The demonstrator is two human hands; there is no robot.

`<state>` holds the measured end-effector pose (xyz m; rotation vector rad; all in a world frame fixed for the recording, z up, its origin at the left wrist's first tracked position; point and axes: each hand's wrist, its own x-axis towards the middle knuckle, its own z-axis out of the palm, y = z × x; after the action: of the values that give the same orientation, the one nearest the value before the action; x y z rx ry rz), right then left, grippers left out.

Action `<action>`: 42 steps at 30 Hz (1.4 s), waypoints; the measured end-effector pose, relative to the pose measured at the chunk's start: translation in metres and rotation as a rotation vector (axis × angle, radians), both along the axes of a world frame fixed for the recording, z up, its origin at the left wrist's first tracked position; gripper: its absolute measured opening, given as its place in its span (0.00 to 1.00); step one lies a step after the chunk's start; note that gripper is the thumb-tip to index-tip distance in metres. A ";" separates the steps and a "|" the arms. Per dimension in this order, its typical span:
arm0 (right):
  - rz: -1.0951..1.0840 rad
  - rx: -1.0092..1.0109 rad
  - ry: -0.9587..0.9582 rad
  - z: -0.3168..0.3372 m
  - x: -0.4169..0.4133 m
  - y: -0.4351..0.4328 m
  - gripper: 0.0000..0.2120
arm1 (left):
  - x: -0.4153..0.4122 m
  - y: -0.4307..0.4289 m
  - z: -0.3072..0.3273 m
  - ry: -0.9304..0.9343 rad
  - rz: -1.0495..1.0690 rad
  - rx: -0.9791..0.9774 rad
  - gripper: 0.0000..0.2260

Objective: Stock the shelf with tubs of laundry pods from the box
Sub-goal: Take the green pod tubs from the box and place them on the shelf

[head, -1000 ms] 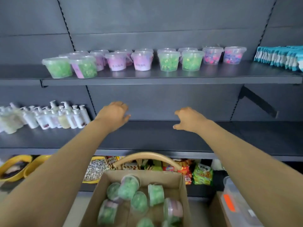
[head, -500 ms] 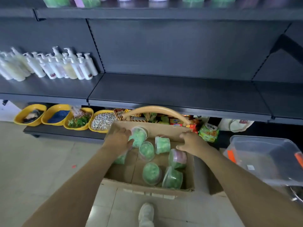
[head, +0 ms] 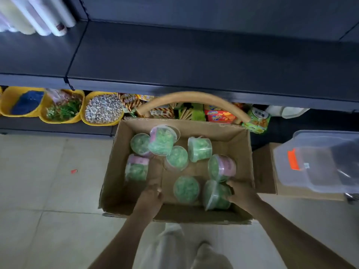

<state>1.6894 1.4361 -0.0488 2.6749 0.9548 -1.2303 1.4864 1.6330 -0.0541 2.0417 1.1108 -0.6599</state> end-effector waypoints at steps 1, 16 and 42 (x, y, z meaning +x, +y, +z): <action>-0.026 -0.027 0.009 -0.009 -0.001 0.000 0.23 | 0.003 0.000 -0.010 0.007 0.014 -0.029 0.14; -0.423 0.020 0.153 -0.103 -0.017 -0.016 0.43 | 0.046 -0.024 -0.100 0.023 0.232 -0.230 0.15; -0.640 0.178 0.409 -0.117 -0.003 -0.007 0.41 | 0.106 -0.036 -0.148 0.217 0.646 -0.350 0.48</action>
<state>1.6861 1.4291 -0.1655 3.0526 0.2050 -1.9423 1.5925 1.5973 -0.2021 1.2330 1.5521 -0.6825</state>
